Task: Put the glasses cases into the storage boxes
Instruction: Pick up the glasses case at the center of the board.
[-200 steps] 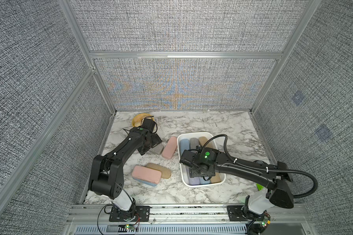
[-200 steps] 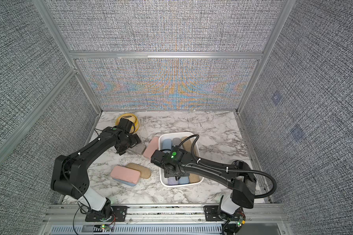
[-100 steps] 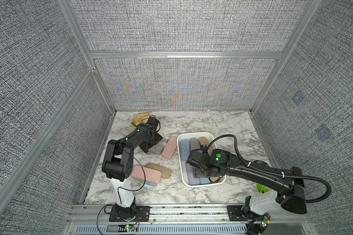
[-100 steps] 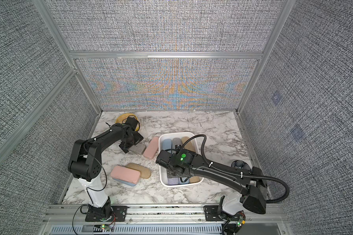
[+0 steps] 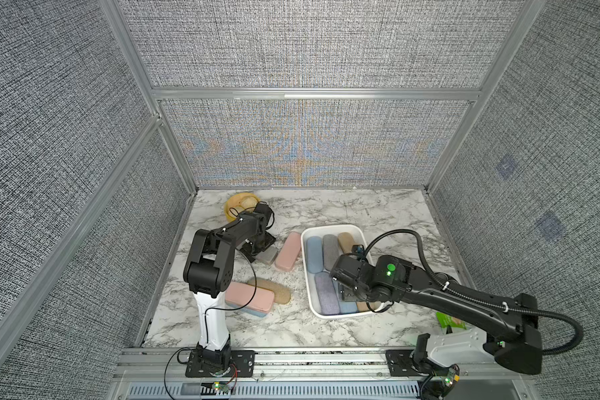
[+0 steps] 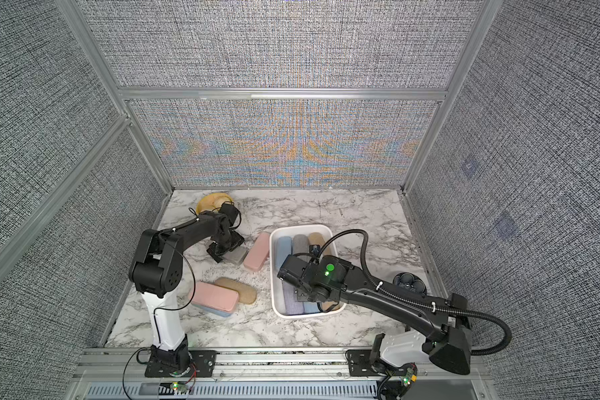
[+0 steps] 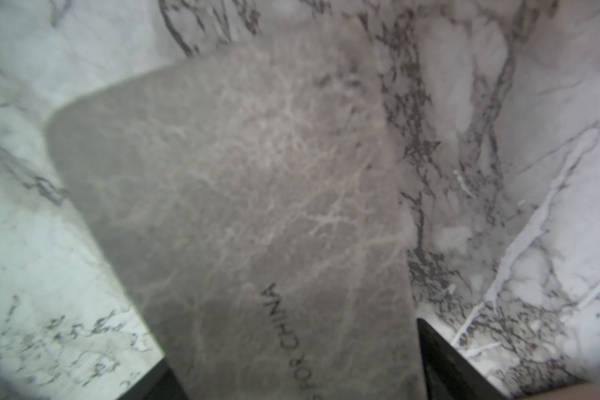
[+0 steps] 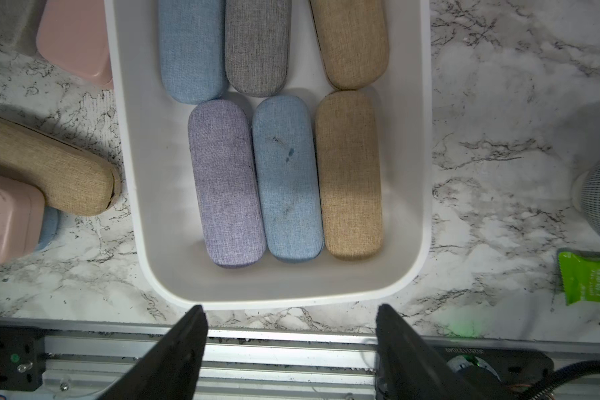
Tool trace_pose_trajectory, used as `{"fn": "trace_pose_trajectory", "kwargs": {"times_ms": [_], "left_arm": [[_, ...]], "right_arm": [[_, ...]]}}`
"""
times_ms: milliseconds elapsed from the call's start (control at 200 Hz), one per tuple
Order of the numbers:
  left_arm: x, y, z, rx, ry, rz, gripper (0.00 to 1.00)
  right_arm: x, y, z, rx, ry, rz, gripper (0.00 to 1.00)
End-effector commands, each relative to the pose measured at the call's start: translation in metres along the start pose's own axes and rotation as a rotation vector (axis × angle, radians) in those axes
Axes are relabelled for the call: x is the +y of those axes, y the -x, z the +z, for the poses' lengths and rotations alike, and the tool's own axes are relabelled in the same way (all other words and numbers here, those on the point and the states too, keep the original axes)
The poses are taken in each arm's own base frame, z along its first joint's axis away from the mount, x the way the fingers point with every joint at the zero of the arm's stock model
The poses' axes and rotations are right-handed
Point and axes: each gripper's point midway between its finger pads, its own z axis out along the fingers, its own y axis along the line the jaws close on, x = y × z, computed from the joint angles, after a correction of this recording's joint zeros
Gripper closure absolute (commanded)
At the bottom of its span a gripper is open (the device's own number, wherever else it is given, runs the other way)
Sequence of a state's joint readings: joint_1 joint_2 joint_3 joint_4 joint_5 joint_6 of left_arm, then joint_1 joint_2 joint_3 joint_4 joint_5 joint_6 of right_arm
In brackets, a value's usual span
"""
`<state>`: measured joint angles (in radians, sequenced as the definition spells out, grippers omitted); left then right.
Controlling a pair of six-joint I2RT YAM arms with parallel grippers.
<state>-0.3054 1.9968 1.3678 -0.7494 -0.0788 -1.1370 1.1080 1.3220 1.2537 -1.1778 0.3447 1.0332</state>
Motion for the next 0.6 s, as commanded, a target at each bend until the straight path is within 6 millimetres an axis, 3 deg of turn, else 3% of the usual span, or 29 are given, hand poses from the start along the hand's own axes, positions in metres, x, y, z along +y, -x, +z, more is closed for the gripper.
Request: {"fn": "trace_pose_trajectory", "kwargs": {"times_ms": [0, 270, 365, 455, 595], "left_arm": [[0.007, -0.001, -0.011, -0.005, 0.004, 0.001, 0.18], [0.002, 0.006, -0.057, -0.061, -0.083, 0.073, 0.35], [0.003, 0.008, -0.069, -0.073, -0.092, 0.109, 0.35], [0.007, 0.008, -0.068, -0.072, -0.065, 0.139, 0.29], [0.007, 0.002, -0.047, -0.021, -0.025, 0.171, 0.15]], "right_arm": [[-0.007, 0.006, -0.004, -0.036, -0.011, 0.02, 0.23], [-0.018, 0.016, -0.015, -0.081, -0.005, 0.052, 0.24], [-0.027, 0.016, -0.017, -0.09, -0.008, 0.072, 0.24], [-0.031, 0.015, -0.017, -0.086, -0.003, 0.086, 0.24], [-0.035, 0.012, -0.015, -0.078, -0.006, 0.097, 0.23]]}}
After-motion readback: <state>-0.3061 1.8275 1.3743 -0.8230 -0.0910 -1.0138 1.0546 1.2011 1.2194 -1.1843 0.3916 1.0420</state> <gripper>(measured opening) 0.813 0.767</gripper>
